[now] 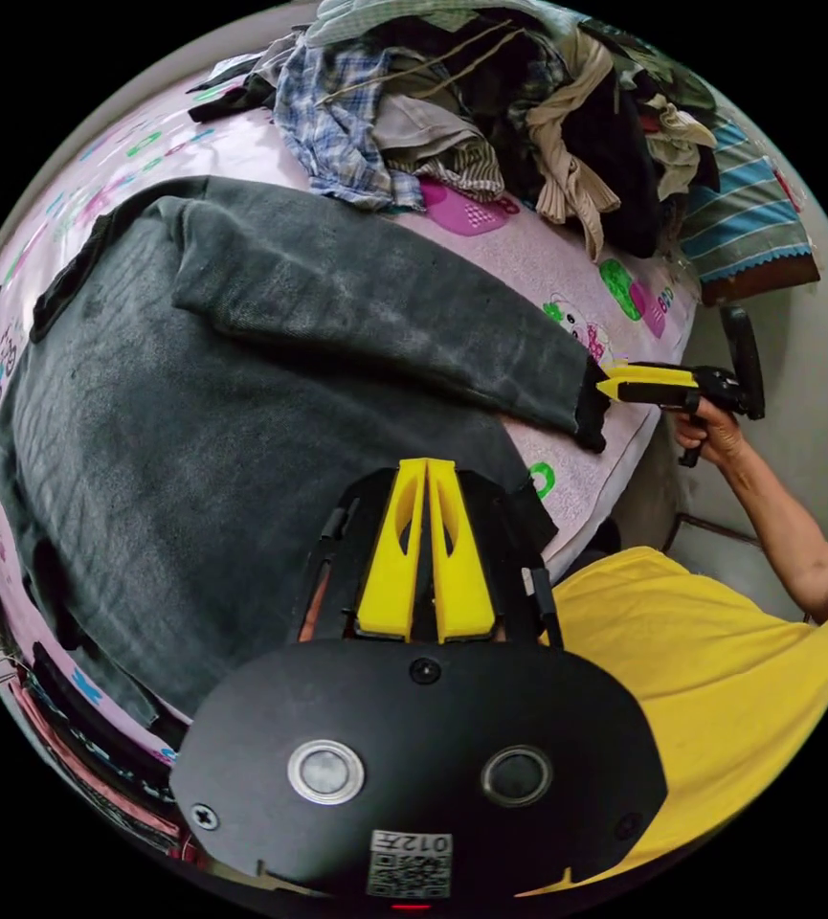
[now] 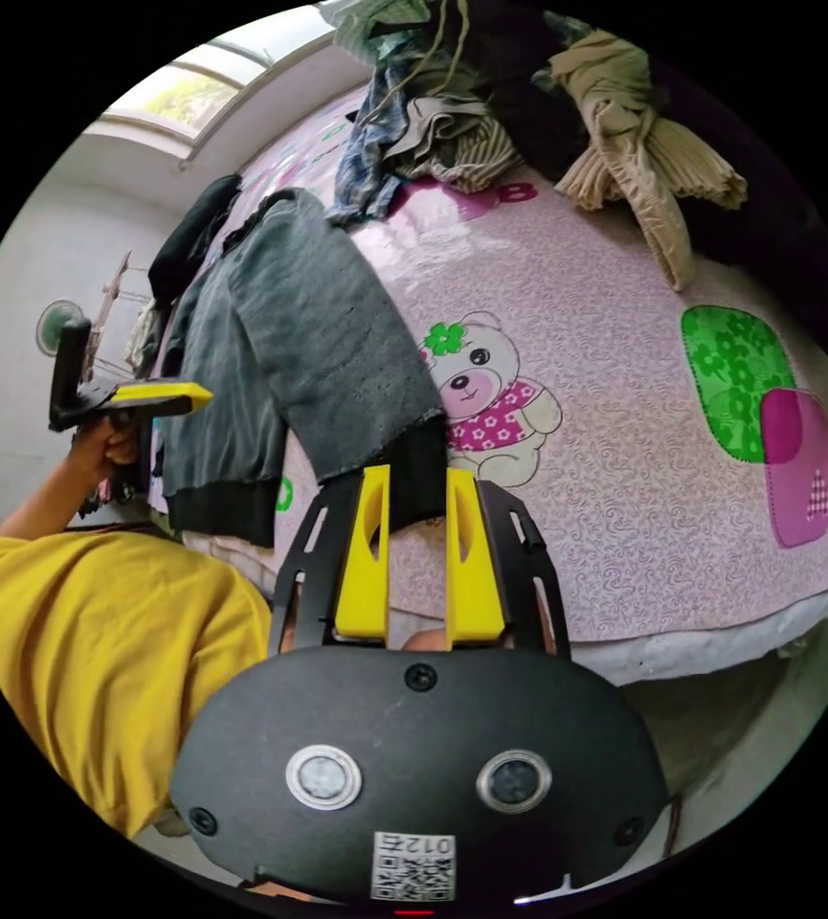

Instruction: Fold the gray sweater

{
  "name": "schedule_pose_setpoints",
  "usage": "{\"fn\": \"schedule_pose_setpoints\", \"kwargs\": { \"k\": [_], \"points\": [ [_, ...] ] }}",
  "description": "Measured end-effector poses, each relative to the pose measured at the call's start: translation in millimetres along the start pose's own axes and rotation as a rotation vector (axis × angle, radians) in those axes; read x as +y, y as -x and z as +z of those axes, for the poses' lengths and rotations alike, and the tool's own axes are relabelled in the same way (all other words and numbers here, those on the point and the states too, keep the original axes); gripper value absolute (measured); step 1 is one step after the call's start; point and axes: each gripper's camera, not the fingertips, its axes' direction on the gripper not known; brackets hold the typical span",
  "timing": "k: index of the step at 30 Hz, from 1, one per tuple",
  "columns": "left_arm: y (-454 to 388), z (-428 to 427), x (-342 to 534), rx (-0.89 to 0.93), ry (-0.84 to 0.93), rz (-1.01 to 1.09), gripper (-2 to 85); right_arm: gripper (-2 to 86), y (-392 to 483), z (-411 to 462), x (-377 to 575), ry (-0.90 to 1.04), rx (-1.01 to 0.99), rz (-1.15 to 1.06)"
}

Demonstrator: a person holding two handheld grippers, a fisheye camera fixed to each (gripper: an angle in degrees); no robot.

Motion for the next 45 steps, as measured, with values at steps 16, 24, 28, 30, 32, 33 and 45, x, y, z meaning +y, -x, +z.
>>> {"fn": "schedule_pose_setpoints", "kwargs": {
  "k": [16,24,28,30,32,33,45],
  "points": [
    [-94.6,-22.1,-32.2,0.043,-0.152,0.243,8.0,0.3,-106.8,-141.4,-37.6,-0.252,-0.684,0.061],
    [-184.8,-110.2,-56.9,-0.204,-0.392,0.443,11.7,0.4,-54.7,-206.9,-104.5,-0.290,-0.715,-0.025],
    [-167.1,-159.7,-67.0,-0.309,-0.507,0.376,5.3,0.6,-0.1,-230.2,-148.5,-0.303,-0.651,-0.146],
    [-126.6,-191.5,-75.0,-0.283,-0.526,0.299,1.9,0.8,22.9,-239.3,-163.5,-0.333,-0.582,-0.186],
    [-84.7,-215.6,-81.0,-0.195,-0.511,0.260,0.6,0.9,43.4,-251.1,-171.1,-0.427,-0.489,-0.219],
    [-53.2,-234.3,-82.0,-0.156,-0.519,0.214,0.2,1.0,46.5,-253.1,-170.4,-0.459,-0.477,-0.224],
    [157.2,-396.2,-87.7,0.076,-0.647,-0.088,-0.4,0.2,144.4,-49.8,-178.1,-0.269,-0.326,-0.229]
  ]
}}
